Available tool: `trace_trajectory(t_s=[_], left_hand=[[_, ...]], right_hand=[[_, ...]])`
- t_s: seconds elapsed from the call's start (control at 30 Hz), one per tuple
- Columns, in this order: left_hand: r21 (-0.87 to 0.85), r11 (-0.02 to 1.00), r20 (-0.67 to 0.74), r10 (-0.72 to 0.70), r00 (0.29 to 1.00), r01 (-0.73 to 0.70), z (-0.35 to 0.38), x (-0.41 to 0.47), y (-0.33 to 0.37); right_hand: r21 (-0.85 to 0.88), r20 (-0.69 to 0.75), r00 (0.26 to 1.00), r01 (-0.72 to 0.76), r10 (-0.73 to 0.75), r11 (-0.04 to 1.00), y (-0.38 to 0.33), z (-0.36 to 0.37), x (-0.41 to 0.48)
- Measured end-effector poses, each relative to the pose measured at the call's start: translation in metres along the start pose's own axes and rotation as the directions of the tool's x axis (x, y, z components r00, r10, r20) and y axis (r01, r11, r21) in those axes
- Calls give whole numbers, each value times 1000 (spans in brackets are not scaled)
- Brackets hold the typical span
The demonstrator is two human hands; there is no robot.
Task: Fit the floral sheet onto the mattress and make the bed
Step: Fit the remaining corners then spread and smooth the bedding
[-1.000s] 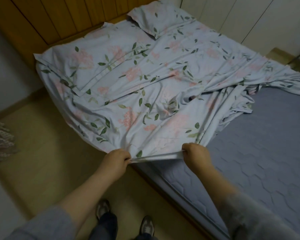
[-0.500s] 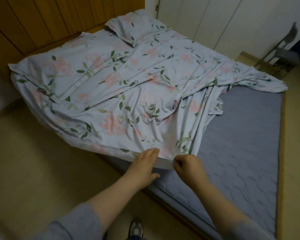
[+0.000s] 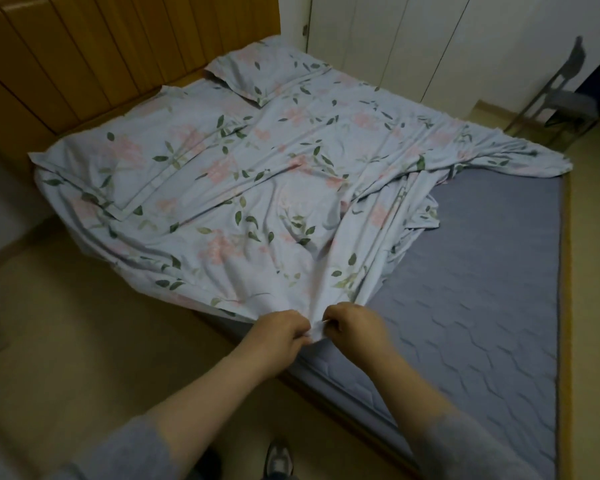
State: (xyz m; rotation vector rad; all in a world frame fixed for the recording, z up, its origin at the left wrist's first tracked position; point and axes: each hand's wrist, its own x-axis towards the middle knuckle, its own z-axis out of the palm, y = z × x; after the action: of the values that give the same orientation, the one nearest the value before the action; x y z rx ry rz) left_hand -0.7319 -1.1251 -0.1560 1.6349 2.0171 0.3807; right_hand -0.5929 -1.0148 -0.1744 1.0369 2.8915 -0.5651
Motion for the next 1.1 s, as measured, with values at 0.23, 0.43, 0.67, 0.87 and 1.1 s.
trace_trajectory(t_s=[0.23, 0.43, 0.67, 0.87, 1.1], left_hand=[[-15, 1000, -74, 0, 997, -1, -13, -22, -10], [-15, 998, -56, -64, 996, 63, -13, -37, -16], [35, 994, 79, -110, 991, 108, 12, -45, -9], [90, 991, 184, -110, 977, 95, 41, -75, -23], [100, 989, 240, -126, 963, 105, 54, -134, -41]], right_hand=[[-52, -68, 989, -132, 128, 990, 20, -1, 16], [-63, -167, 955, -258, 244, 964, 56, -1, -6], [-198, 48, 962, -254, 269, 947, 61, 0, -79], [-145, 153, 937, -292, 313, 945, 30, 27, -136], [-160, 265, 893, -330, 363, 930, -18, 56, -183]])
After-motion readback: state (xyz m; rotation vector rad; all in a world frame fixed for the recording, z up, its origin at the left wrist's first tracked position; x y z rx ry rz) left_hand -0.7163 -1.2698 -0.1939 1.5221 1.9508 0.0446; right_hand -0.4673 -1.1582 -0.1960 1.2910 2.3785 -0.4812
